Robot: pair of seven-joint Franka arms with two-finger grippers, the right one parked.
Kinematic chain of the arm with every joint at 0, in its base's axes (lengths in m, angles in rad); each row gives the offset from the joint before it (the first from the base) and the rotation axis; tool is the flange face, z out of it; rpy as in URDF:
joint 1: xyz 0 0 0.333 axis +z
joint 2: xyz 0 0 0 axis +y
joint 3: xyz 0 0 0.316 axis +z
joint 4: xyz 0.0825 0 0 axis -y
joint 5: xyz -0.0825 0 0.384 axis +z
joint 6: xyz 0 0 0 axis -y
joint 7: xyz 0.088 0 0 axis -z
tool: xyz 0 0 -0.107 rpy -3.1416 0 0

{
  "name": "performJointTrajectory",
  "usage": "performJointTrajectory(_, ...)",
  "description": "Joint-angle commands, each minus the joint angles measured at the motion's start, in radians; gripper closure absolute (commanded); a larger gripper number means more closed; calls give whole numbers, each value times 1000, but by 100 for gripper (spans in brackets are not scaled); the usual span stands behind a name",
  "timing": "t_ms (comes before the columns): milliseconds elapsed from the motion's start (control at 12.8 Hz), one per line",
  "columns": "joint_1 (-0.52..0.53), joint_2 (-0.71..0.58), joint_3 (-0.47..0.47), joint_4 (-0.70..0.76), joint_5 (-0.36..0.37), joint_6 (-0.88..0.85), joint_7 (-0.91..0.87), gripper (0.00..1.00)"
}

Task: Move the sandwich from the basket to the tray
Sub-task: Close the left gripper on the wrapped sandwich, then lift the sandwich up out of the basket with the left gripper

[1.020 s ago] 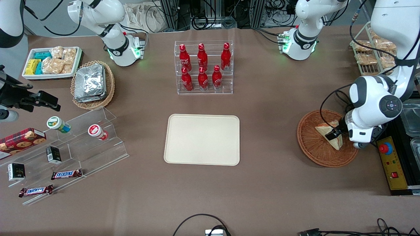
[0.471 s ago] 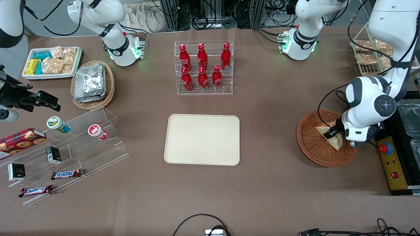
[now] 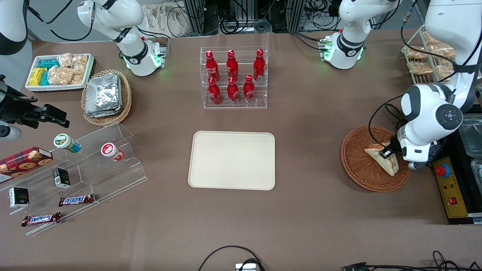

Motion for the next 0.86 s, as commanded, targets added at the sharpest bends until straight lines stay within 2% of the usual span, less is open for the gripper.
performJointTrajectory(0, 5, -36, -9, 112, 14, -170, 71, 100)
performJointTrajectory(314, -16, 0, -33, 415, 12, -499, 183, 100)
performJointTrajectory(549, -48, 7, -40, 570, 11, -641, 331, 100)
performJointTrajectory(784, -166, 54, -40, 704, 9, -781, 403, 100)
